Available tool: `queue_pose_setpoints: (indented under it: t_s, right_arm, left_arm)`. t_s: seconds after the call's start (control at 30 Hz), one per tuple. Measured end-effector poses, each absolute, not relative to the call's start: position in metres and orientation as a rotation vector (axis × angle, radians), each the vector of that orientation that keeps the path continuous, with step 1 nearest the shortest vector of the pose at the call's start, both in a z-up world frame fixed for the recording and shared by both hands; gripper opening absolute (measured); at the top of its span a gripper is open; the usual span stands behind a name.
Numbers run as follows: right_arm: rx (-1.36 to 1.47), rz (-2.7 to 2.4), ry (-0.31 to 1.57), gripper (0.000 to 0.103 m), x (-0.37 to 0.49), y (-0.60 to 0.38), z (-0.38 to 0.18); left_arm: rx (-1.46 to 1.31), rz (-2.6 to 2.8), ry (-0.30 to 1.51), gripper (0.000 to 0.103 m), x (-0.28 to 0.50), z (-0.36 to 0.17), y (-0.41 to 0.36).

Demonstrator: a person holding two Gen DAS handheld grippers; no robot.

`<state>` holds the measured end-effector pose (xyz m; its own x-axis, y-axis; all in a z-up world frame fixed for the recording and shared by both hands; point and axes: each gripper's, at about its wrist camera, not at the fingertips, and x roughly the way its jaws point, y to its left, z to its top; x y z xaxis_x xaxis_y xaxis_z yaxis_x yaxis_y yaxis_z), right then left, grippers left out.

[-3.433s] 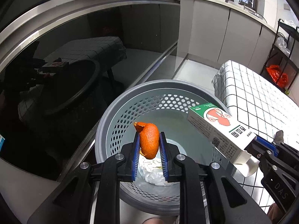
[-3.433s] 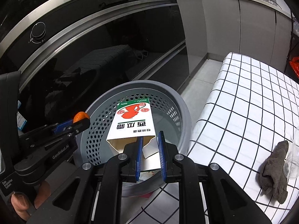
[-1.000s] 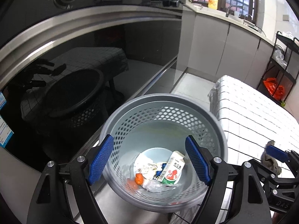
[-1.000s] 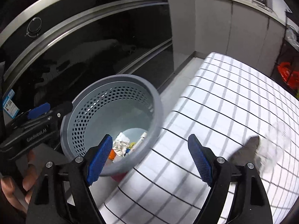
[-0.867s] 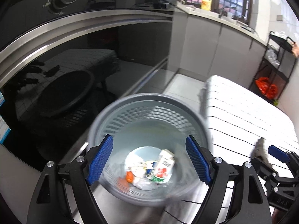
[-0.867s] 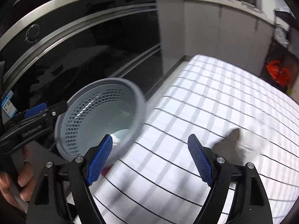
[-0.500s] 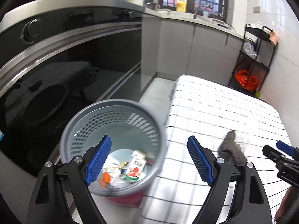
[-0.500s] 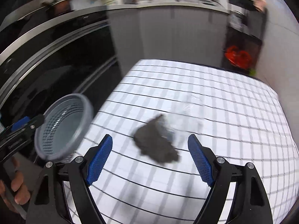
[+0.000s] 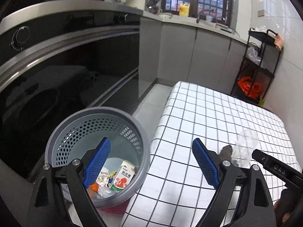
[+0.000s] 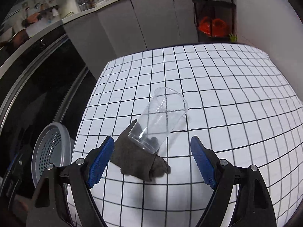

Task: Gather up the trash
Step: 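Move both tools back over the table toward the cup and glove, then grasp the clear plastic cup with the right tool while the left tool grasps the grey glove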

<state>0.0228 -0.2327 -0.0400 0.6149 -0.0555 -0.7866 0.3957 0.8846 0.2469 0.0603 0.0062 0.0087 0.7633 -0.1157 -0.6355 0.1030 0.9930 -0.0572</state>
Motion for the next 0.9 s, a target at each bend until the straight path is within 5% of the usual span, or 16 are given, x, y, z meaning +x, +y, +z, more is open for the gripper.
queue_pose_setpoints:
  t_s: [0.53, 0.6, 0.9]
  right_arm:
    - [0.525, -0.360, 0.981, 0.078, 0.077, -0.249, -0.085]
    - [0.512, -0.351, 0.981, 0.062, 0.076, -0.250, -0.086]
    - [0.412, -0.252, 0.974, 0.059, 0.054, -0.256, -0.074]
  left_arm:
    - [0.024, -0.113, 0.708, 0.086, 0.062, -0.002, 0.005]
    - [0.029, -0.121, 0.713, 0.086, 0.062, -0.004, 0.003]
    - [0.061, -0.198, 0.741, 0.086, 0.054, -0.012, -0.012]
